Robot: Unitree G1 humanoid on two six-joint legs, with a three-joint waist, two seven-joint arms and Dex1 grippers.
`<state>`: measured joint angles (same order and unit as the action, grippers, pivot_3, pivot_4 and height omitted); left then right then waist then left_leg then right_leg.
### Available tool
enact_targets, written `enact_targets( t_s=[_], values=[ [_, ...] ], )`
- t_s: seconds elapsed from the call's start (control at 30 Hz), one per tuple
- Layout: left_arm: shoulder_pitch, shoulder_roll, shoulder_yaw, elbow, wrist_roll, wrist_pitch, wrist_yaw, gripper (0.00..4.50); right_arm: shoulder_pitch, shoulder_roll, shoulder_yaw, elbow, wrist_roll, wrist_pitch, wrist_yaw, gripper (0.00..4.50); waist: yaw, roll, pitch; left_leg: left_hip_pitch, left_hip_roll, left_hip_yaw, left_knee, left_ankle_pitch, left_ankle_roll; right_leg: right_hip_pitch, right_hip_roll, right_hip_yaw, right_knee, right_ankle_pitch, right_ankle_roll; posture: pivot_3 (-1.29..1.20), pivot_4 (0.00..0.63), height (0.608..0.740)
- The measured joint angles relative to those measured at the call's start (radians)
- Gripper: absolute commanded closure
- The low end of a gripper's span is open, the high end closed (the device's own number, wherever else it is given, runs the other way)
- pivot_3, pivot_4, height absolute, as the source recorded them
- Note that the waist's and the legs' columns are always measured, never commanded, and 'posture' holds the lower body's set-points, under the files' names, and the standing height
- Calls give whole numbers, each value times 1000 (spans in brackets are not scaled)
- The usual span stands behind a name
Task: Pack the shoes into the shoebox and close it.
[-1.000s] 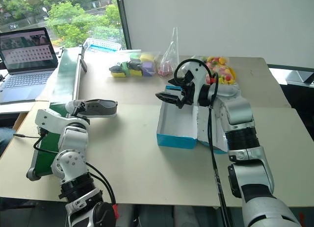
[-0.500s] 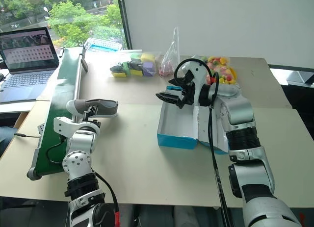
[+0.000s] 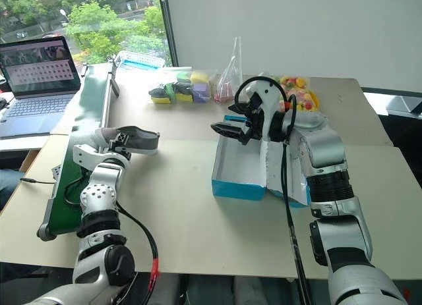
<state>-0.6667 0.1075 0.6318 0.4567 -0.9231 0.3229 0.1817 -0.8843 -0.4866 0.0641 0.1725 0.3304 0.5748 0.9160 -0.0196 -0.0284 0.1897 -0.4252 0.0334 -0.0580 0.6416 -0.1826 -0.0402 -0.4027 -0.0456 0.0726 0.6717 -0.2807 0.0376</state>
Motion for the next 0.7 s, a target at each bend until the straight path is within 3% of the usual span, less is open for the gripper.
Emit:
enact_targets(
  t_s=[0.13, 0.23, 0.37, 0.53, 0.7],
  values=[
    [-6, 2, 0, 27, 14, -16, -30, 3391, 0, -2, 0, -6, 0, 1, -2, 0, 0, 0, 0, 0, 0, 0, -1, 0, 0, -1, 0, 0, 0, 0, 0, 0, 150, 740],
    [-6, -4, -1, 26, 15, -16, -34, 4051, 0, -2, 0, -6, 0, 1, -3, 0, 1, 0, 0, -1, 0, 0, -1, 0, 0, -1, 0, 0, 0, 0, 0, 0, 150, 740],
    [-5, -22, -5, -21, 3, 13, -50, 4185, 0, 0, 0, -6, 1, 4, -3, 0, 3, 0, 0, -1, 0, 0, -1, 0, 0, -1, 0, 0, 0, 0, 0, 0, 150, 740],
    [-6, -2, -55, -165, -91, 173, -139, 4189, -1, 13, -6, -6, 13, 24, -10, 0, 2, 0, 0, -1, 0, 0, -1, 0, 0, -1, 0, 0, 0, 0, 0, 0, 150, 740],
    [-1, 133, -167, -386, -280, 472, -325, 4189, -39, 48, -120, 18, 128, 146, -59, 0, -6, 0, 0, -3, 0, -1, -1, 0, 0, -3, 0, -1, 0, 0, 0, 0, 150, 740]
  ],
)
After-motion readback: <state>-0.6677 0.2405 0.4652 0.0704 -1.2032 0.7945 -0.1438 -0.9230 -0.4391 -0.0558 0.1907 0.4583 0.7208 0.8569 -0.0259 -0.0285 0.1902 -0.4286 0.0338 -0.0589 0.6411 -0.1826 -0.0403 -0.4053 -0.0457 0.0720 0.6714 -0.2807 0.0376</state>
